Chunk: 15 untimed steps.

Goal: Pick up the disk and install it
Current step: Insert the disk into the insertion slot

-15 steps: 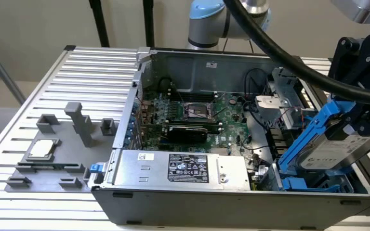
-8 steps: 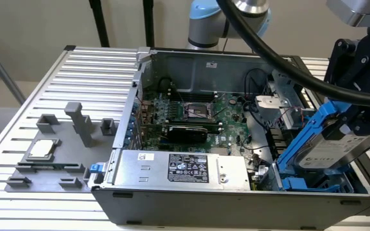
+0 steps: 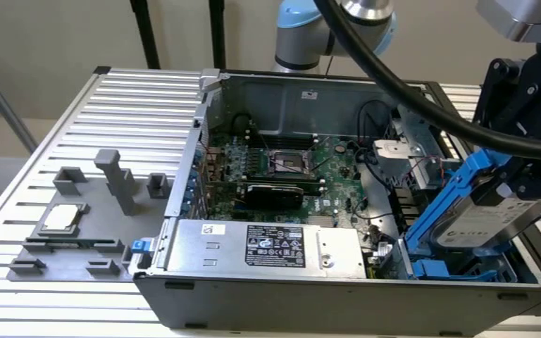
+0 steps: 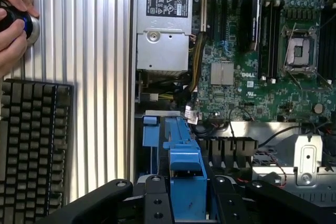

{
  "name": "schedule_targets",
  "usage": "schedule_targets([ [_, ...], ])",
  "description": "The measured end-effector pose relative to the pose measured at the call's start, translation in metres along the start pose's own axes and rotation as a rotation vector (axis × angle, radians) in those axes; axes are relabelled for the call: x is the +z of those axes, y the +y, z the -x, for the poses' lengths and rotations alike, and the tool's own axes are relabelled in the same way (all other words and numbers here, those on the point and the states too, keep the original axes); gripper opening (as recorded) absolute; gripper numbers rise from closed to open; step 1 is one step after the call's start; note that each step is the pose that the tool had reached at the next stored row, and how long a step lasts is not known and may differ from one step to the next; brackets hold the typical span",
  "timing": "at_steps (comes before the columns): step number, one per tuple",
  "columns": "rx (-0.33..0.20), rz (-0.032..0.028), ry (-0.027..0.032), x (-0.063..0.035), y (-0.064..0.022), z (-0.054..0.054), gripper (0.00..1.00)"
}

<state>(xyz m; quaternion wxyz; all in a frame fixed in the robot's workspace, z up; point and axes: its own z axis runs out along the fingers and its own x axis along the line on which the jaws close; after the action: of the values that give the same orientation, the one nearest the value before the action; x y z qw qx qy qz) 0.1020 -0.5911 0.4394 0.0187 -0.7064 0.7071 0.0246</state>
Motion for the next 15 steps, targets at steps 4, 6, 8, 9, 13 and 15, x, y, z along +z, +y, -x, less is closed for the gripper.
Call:
schedule_targets([
  [4, 0.0, 0.0, 0.0003, 0.0011, -0.0002, 0.0, 0.0],
  [6, 0.0, 0.0, 0.0001, 0.0021, -0.0002, -0.0001, 0.0],
  [8, 0.0, 0.0, 0.0004, 0.0031, -0.0002, -0.0002, 0.0],
  [9, 0.0, 0.0, 0.0002, 0.0038, -0.0002, -0.0002, 0.0],
  [13, 0.0, 0.0001, 0.0003, 0.0045, -0.0002, -0.0003, 0.0],
  [15, 0.0, 0.0001, -0.0002, 0.0038, -0.0002, -0.0003, 0.0],
])
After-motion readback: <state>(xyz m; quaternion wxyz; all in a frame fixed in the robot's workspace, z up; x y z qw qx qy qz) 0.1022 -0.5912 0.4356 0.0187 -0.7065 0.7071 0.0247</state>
